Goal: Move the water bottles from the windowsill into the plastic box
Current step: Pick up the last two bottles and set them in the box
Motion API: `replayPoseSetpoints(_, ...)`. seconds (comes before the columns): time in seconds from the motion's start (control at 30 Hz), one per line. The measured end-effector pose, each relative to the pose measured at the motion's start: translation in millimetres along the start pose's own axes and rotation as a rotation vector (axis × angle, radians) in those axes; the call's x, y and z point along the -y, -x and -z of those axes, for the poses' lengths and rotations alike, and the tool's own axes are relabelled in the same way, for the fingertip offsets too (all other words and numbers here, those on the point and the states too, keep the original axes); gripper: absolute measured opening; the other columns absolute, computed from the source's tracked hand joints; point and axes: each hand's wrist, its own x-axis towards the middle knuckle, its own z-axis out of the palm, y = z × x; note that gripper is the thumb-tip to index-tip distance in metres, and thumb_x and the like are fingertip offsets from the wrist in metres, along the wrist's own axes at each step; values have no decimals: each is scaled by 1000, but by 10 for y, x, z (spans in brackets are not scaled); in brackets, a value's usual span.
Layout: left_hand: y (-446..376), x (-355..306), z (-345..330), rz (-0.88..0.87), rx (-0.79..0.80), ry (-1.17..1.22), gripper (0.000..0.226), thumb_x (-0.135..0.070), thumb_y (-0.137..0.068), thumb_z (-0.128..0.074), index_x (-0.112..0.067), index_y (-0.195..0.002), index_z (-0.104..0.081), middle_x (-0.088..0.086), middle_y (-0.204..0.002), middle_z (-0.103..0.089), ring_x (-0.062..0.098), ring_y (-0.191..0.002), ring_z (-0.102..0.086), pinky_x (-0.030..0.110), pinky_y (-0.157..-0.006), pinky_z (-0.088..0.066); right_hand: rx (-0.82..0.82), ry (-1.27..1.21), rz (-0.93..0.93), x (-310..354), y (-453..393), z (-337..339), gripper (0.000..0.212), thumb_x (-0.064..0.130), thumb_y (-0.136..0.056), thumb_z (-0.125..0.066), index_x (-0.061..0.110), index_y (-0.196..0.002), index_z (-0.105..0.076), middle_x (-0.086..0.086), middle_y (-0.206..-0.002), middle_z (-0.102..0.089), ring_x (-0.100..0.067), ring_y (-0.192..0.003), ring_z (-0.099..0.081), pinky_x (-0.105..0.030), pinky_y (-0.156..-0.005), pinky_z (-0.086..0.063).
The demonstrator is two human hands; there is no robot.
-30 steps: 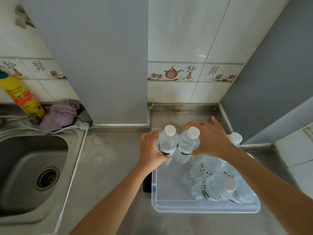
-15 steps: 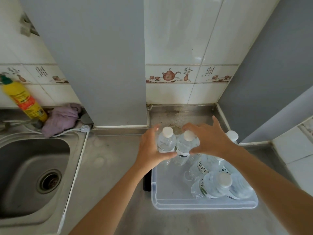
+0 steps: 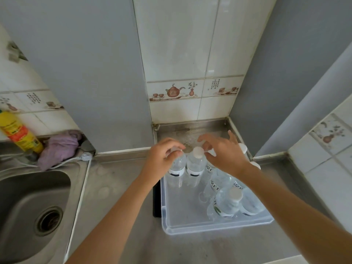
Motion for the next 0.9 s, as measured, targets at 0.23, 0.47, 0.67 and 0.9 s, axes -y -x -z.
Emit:
replayPoseSetpoints(0.23,-43,23,53,81,69,25,26,-10,-88,-70,-15,-114,-69,-4,-112,-67,9,-106,-64,34,-98,-53,219,148,53,71,5,47,53,43,-77,-64,42,-128,-48,15,-126,-60,-13,-125,-48,-59,-112,1)
replayPoseSetpoints(0.47,-89,45,117,81,125,-13,25,-14,-88,-71,-20,-112,-71,-11,-106,-67,10,-104,-65,41,-97,-53,129,123,-72,114,-69,7,43,44,-82,-66,37,-123,-55,15,-121,-62,-14,-121,-51,-59,-114,-1)
replayPoseSetpoints(0.67,-44,44,146,45,130,-28,27,-22,-87,-68,-37,-109,-67,-15,-112,-67,6,-107,-63,38,-98,-52,107,84,-129,151,-66,-19,45,40,-83,-66,35,-125,-53,12,-123,-60,-15,-119,-52,-56,-115,-10)
replayPoseSetpoints(0.9,-17,-25,212,54,172,-186,35,-33,-93,-64,-25,-127,-60,-12,-121,-62,8,-110,-59,33,-95,-49,100,150,-85,217,72,84,55,49,-82,-64,36,-132,-45,11,-137,-51,-16,-132,-39,-44,-116,-12)
